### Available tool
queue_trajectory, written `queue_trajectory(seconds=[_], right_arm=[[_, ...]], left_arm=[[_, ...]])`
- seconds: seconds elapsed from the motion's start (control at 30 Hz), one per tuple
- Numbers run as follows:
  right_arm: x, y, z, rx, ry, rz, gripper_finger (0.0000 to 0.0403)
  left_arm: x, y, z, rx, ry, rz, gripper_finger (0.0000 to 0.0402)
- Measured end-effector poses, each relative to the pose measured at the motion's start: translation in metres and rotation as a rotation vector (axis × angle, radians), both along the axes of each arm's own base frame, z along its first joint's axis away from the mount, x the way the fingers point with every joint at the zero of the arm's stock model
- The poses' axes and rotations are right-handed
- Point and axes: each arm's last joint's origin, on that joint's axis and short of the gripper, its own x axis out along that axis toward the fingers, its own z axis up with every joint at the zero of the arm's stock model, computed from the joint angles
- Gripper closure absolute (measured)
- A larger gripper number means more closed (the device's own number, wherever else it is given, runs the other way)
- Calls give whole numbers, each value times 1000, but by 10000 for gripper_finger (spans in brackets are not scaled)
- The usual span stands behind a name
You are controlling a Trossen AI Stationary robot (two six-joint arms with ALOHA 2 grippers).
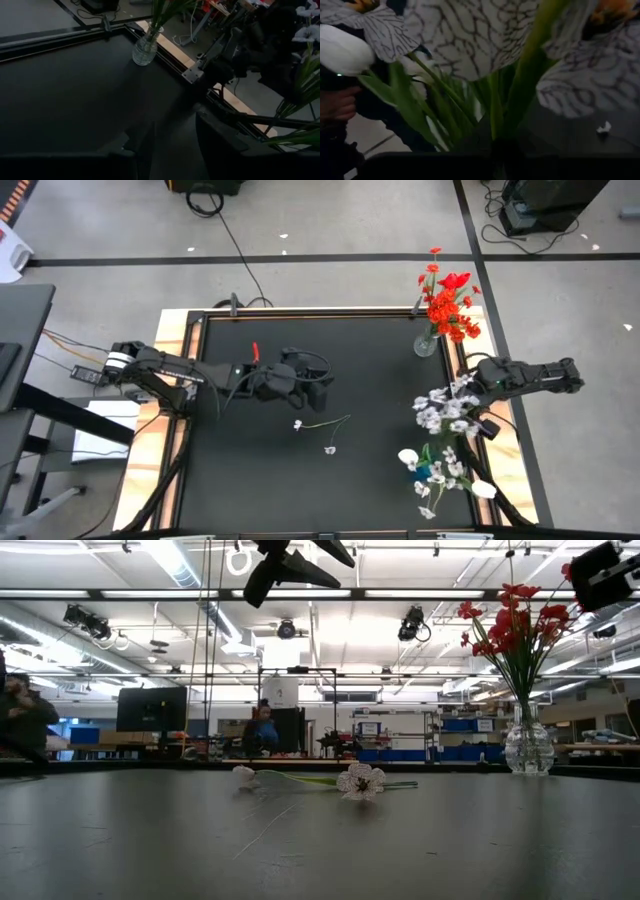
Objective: Sort flowers into vase by color
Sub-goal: Put the white flowers into the blue vase
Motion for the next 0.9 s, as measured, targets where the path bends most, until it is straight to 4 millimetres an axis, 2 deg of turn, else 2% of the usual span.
queue_trajectory(seconds=[0.17, 0.3, 0.53, 0.73, 0.9], right_arm=[[15, 0, -6, -45, 81, -100, 376], [22, 0, -8, -86, 72, -111, 375], [23, 4, -6, -109, 19, -69, 369], [24, 6, 1, -91, -59, -53, 338], [21, 11, -6, -147, -39, 52, 325]], left_arm=[[0, 4, 0, 0, 0, 11, 251], [0, 4, 0, 12, 5, 6, 251], [0, 3, 0, 20, 11, -7, 251], [1, 4, 0, 40, 22, -32, 251], [1, 4, 0, 53, 27, -37, 251]])
